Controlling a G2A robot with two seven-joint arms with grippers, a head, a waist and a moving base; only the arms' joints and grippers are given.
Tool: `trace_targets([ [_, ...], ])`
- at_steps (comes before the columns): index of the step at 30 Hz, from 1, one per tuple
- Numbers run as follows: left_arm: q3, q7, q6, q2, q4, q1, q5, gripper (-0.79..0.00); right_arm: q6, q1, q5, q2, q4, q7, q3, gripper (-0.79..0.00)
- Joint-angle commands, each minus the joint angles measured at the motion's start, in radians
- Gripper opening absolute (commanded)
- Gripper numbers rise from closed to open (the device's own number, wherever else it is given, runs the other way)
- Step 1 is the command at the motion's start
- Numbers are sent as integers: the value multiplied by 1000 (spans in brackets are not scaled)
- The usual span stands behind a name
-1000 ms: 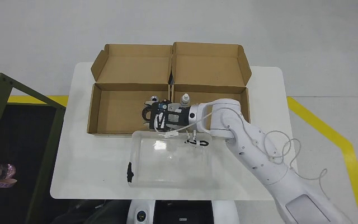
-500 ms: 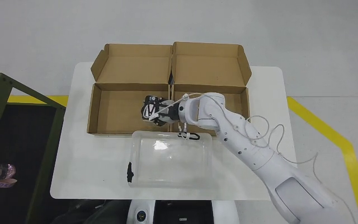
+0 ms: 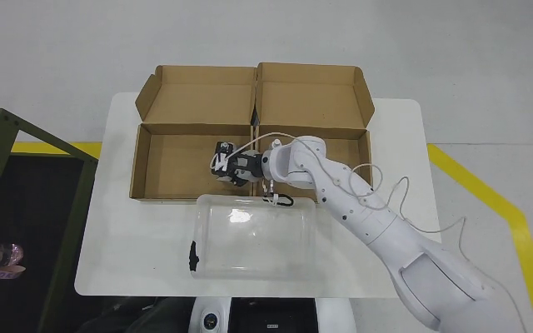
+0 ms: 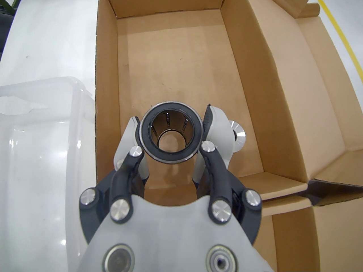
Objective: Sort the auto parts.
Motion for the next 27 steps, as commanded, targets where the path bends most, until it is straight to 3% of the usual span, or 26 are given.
trace_targets([
  [1, 0, 0, 0, 0, 0, 0, 0, 0, 2, 5, -3, -5, 12, 4, -5, -785],
  [7, 0, 0, 0, 0, 0, 0, 0, 0, 5, 19, -13, -21, 45, 10, -19, -779],
  [10, 0, 0, 0, 0, 0, 0, 0, 0, 6, 22, -15, -29, 56, 17, -26, -631],
  [16, 0, 0, 0, 0, 0, 0, 0, 0, 6, 24, -25, -38, 72, 26, -28, -468],
  [27, 0, 0, 0, 0, 0, 0, 0, 0, -14, 13, -39, -28, 11, 60, 12, -369],
])
